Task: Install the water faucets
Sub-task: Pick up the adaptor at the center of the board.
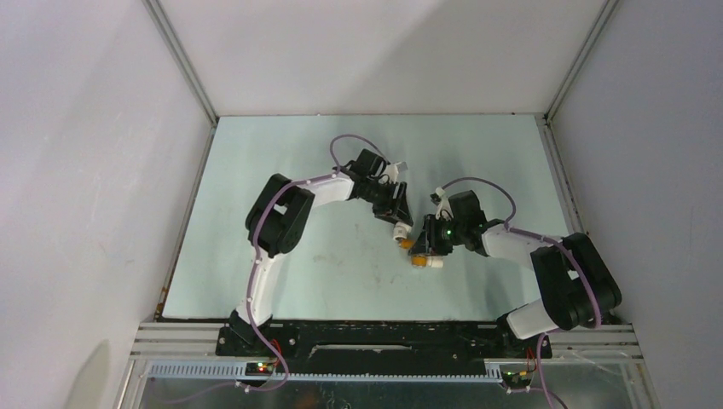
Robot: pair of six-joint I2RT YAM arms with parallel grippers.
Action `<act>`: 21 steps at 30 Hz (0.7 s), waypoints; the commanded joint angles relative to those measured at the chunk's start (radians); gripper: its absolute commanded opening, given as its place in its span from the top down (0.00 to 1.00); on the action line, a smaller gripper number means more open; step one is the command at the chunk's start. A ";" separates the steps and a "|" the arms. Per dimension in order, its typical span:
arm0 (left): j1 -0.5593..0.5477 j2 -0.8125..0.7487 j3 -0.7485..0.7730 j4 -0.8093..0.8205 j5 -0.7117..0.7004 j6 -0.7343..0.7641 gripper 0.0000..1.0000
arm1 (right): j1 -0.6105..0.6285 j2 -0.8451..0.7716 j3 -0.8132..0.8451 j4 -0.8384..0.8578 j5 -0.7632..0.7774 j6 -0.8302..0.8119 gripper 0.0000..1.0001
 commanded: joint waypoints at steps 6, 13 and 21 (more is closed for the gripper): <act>-0.032 0.005 -0.088 -0.033 0.008 0.035 0.45 | -0.008 0.016 0.055 -0.034 0.060 -0.031 1.00; -0.036 -0.008 -0.114 0.034 0.036 -0.008 0.61 | -0.008 0.004 0.055 -0.053 0.069 -0.040 1.00; -0.035 -0.072 -0.172 0.140 0.021 -0.086 1.00 | -0.006 -0.052 0.055 -0.098 0.065 -0.058 1.00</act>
